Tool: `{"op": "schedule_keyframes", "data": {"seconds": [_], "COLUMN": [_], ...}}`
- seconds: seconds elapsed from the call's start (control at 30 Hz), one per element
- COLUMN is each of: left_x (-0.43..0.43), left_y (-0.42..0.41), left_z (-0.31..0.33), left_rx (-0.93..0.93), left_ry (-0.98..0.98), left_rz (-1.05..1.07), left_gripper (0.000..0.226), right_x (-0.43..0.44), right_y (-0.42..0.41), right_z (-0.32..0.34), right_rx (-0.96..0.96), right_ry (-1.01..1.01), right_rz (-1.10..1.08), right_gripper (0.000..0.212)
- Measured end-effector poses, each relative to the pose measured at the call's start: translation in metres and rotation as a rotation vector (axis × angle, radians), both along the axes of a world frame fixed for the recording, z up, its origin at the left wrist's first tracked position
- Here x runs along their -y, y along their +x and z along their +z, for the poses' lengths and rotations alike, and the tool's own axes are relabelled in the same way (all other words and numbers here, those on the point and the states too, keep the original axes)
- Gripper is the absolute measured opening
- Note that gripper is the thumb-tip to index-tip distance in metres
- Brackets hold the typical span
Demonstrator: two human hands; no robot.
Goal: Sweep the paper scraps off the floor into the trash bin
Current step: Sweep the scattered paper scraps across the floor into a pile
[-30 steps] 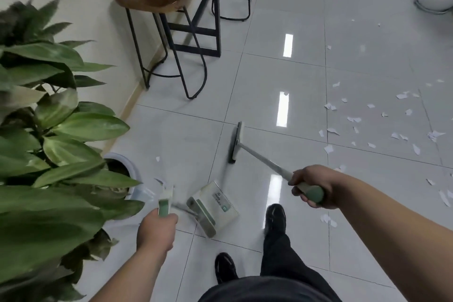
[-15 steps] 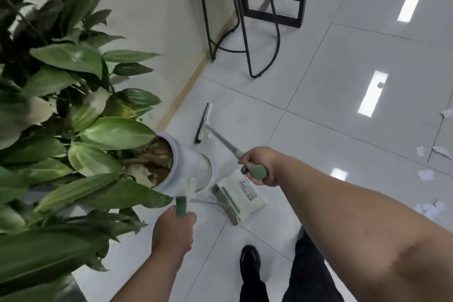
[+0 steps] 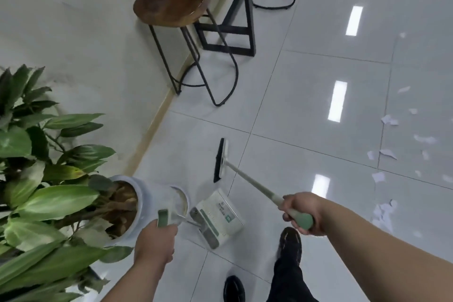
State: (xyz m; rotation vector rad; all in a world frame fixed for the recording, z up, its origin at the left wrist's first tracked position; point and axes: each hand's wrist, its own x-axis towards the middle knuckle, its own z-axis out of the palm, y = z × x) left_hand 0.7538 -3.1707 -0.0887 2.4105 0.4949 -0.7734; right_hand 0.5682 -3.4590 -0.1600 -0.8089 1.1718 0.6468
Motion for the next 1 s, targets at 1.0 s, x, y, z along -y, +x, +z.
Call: {"op": "schedule_keyframes", "data": {"seconds": [1.0], "left_x": [0.310], "left_y": [-0.008], "left_z": [-0.013], "left_rx": [-0.086], "left_ry": [-0.284], "left_rz": [-0.805], "left_gripper": [0.007], "right_x": [0.051], "right_y": [-0.191], "right_z": [0.098], "right_rx": [-0.212], "right_ry": [-0.296], "right_rz": [-0.724], "right_gripper": [0.027]}}
